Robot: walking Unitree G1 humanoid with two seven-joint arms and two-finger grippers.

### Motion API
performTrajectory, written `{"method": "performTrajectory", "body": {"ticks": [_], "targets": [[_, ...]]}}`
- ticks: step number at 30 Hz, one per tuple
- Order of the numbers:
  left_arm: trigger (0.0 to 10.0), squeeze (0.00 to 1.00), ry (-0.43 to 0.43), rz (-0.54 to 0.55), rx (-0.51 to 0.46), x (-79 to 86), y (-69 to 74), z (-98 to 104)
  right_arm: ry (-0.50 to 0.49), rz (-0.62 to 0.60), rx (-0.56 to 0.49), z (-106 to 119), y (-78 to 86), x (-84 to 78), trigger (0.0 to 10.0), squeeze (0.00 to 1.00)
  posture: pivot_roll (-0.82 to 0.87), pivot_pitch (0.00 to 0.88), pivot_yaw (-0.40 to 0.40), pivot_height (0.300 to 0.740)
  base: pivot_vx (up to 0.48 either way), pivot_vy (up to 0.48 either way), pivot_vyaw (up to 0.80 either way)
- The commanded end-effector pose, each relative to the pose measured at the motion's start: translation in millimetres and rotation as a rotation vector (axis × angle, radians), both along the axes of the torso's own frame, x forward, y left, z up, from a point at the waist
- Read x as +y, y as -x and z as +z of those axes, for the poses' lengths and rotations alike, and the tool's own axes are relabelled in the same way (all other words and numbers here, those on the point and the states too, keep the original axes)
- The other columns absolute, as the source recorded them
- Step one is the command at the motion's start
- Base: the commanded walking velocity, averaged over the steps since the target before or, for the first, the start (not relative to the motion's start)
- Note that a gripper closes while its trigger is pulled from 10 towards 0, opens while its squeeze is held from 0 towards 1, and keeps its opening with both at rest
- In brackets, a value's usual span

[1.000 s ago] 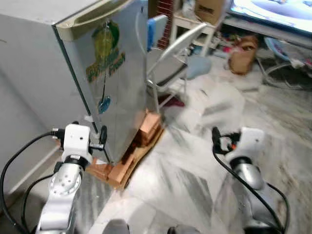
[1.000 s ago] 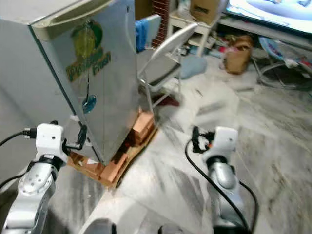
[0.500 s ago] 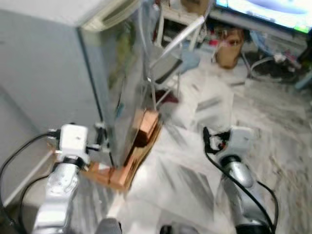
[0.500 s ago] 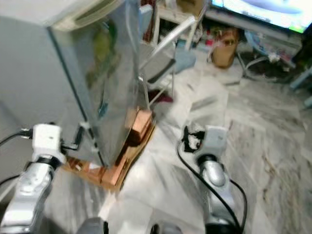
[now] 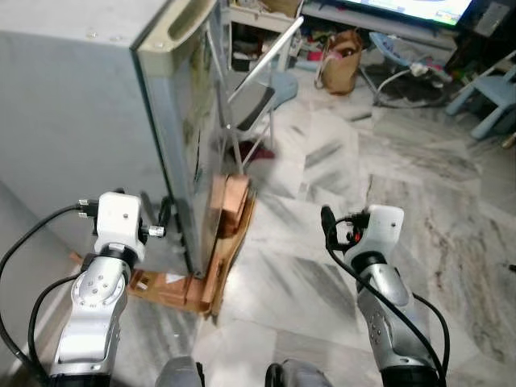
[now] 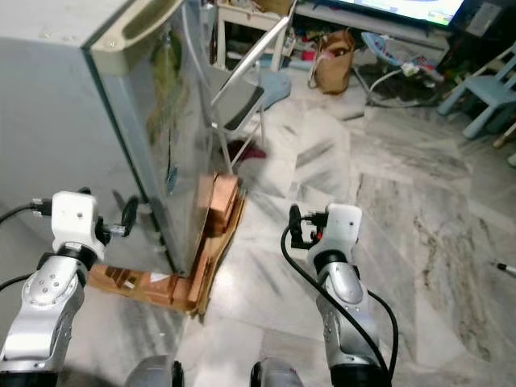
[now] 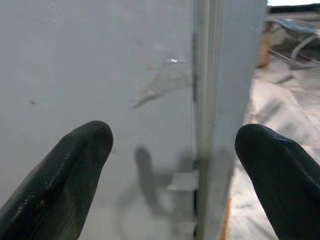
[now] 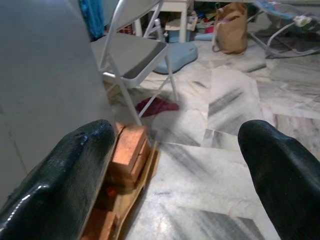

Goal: Restocking fridge

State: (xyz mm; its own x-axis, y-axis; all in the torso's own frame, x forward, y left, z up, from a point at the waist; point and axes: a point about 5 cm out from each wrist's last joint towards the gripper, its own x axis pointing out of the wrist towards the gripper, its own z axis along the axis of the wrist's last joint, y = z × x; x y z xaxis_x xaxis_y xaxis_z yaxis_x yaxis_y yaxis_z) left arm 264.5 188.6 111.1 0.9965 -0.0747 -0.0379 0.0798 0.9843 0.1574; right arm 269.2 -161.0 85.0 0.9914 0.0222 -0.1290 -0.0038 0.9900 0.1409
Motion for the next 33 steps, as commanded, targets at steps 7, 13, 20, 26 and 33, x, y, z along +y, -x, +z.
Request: {"method": "performTrajectory", "body": {"ticks": [7, 13, 20, 26, 33], "targets": [[10.0, 0.0, 0.086, -0.122, 0.043, -13.8, -14.6, -2, 0.008, -0.026, 0.009, 2, 5.5, -7.6, 10.0, 0.0, 0.07, 0.144, -0.085, 0.74, 0.0, 0.0, 0.0], [10.0, 0.0, 0.1, -0.186, 0.035, -28.4, -29.8, 4, 0.047, -0.058, 0.069, -2, 9.3, -14.0, 10.0, 0.0, 0.06, 0.153, -0.084, 0.74, 0.0, 0.0, -0.09], [10.0, 0.0, 0.102, -0.194, 0.026, -34.3, -44.3, 6, 0.069, -0.078, 0.081, -4, 22.3, -24.6, 10.0, 0.0, 0.03, 0.157, -0.073, 0.74, 0.0, 0.0, -0.48], [10.0, 0.0, 0.073, -0.104, 0.02, -29.0, -52.8, 5, 0.074, -0.087, 0.097, -4, 25.7, -26.3, 10.0, 0.0, 0.02, 0.163, -0.072, 0.74, 0.0, 0.0, 0.0], [10.0, 0.0, 0.083, -0.066, 0.024, -25.1, -60.2, 3, 0.081, -0.093, 0.111, -4, 32.1, -30.9, 10.0, 0.0, 0.01, 0.173, -0.071, 0.74, 0.0, 0.0, 0.0]]}}
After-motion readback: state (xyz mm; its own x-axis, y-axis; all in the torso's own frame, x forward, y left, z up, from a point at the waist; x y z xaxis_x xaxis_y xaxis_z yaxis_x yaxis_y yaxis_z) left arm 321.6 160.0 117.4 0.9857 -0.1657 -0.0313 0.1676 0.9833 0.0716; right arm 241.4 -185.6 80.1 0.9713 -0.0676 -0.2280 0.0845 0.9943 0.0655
